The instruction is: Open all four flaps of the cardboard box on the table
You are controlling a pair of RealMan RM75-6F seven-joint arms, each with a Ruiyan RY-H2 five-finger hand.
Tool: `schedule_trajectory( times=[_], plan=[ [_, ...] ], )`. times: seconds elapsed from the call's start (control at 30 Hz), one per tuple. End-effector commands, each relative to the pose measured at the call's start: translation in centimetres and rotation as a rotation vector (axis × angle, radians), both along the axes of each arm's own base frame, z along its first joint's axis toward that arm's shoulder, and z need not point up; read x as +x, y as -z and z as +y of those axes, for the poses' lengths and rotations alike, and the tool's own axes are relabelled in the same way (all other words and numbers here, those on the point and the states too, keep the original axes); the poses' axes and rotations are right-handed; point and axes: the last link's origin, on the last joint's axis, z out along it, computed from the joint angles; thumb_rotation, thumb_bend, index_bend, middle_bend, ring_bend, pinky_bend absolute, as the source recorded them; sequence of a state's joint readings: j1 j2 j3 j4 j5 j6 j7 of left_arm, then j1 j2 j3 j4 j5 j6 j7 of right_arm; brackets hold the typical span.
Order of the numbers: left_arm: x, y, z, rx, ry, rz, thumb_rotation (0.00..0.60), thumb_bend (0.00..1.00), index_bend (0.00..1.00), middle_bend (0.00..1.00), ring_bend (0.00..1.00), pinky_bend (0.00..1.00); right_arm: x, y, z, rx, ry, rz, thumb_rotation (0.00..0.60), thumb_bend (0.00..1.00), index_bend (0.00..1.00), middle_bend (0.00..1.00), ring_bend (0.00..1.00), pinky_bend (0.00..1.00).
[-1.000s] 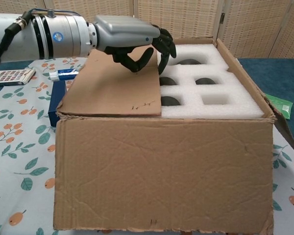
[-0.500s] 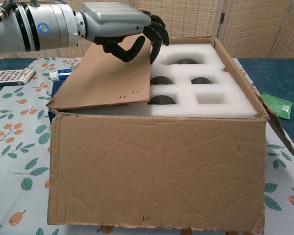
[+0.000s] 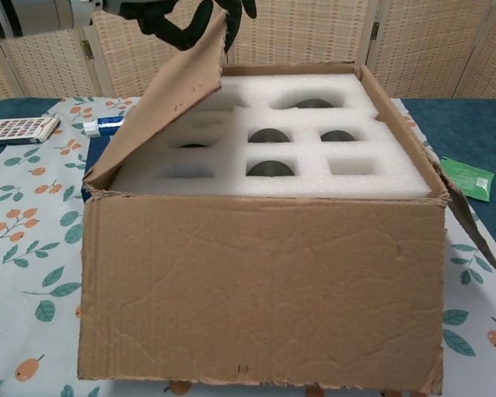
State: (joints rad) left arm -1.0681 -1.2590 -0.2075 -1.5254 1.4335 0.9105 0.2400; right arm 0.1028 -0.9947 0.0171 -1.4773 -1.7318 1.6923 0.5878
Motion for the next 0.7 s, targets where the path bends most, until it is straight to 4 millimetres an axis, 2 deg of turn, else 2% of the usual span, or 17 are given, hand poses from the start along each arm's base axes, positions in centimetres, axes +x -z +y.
schedule_trajectory(
  times=[0.03,0.4,0.7],
  plan=[
    [-0.1,-1.1,-0.1,0.030,-0.004,-0.012,0.600,1.00,0.53,0.22,0.06,0.00,0.0,0.2,-0.2,0.009,0.002,0.003,0.391,0.51,0.00,0.00,0.05,0.00],
    [-1.2,-4.9,0.5,0.147,-0.054,-0.044,0.600,1.00,0.53,0.24,0.08,0.00,0.2,0.7,-0.4,0.021,0.005,0.011,0.390,0.52,0.00,0.00,0.05,0.00],
    [-3.0,-6.8,0.9,0.231,-0.102,0.009,0.600,1.00,0.53,0.24,0.08,0.00,0.2,1.0,-0.5,0.025,0.012,0.024,0.390,0.51,0.00,0.00,0.05,0.00]
  ],
)
